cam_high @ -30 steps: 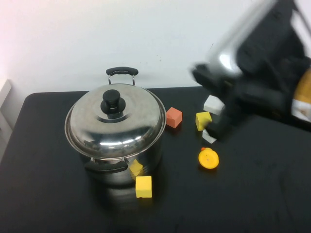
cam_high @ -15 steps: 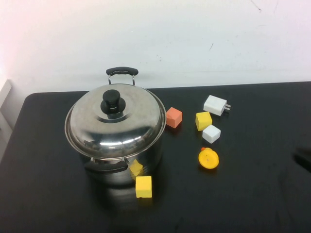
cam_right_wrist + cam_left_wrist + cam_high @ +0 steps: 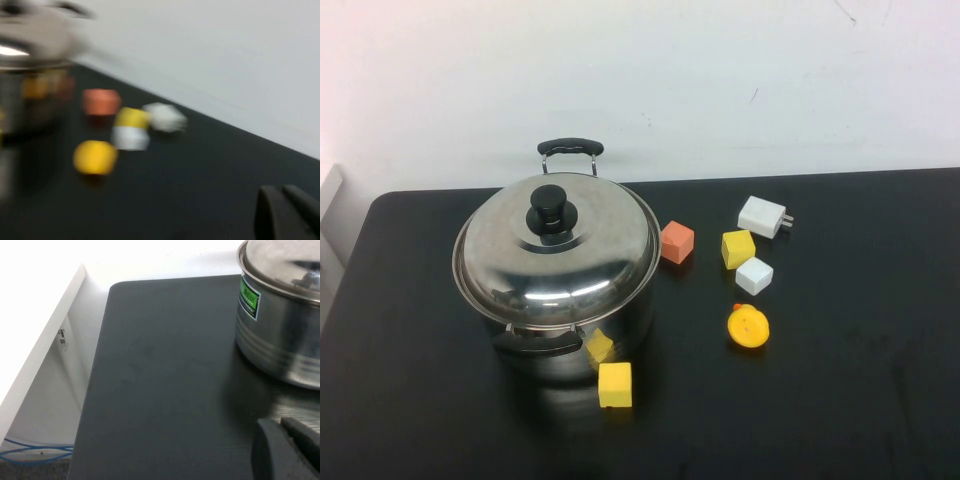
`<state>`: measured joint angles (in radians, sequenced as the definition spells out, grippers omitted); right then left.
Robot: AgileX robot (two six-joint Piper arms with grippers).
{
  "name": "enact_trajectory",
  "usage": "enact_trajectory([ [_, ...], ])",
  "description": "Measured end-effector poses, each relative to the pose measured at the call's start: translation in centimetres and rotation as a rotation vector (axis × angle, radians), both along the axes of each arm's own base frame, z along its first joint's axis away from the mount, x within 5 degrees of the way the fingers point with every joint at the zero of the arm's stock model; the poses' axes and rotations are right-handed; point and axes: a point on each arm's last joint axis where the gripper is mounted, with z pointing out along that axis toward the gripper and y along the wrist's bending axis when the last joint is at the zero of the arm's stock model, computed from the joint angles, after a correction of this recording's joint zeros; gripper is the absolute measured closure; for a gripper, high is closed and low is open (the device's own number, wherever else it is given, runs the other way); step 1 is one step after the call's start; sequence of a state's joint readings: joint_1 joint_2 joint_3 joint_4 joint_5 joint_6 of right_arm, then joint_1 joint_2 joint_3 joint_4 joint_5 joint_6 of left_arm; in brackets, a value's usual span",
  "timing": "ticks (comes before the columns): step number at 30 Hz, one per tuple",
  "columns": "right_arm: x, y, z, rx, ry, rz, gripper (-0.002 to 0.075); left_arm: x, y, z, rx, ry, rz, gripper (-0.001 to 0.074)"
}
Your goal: Cover the pot
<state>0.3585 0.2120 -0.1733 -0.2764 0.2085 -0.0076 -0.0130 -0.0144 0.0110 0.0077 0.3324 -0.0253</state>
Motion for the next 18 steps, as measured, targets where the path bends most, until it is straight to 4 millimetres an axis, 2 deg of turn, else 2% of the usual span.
enact_trajectory([
  [5, -0.9, -1.9, -0.9, 0.062, -0.040, -0.281, 0.0726, 0.0, 0.0, 0.0, 0.000, 0.000, 0.000, 0.0737],
  [8, -1.2, -2.4, -1.7, 0.072, -0.054, -0.367, 0.0726, 0.0, 0.0, 0.0, 0.000, 0.000, 0.000, 0.0736],
  [14, -1.4, -2.2, -5.0, 0.114, 0.003, -0.369, 0.0726, 0.0, 0.0, 0.0, 0.000, 0.000, 0.000, 0.0736],
  [18, -1.4, -2.1, -5.7, 0.137, 0.032, -0.349, 0.0726, 0.0, 0.0, 0.0, 0.000, 0.000, 0.000, 0.0736],
])
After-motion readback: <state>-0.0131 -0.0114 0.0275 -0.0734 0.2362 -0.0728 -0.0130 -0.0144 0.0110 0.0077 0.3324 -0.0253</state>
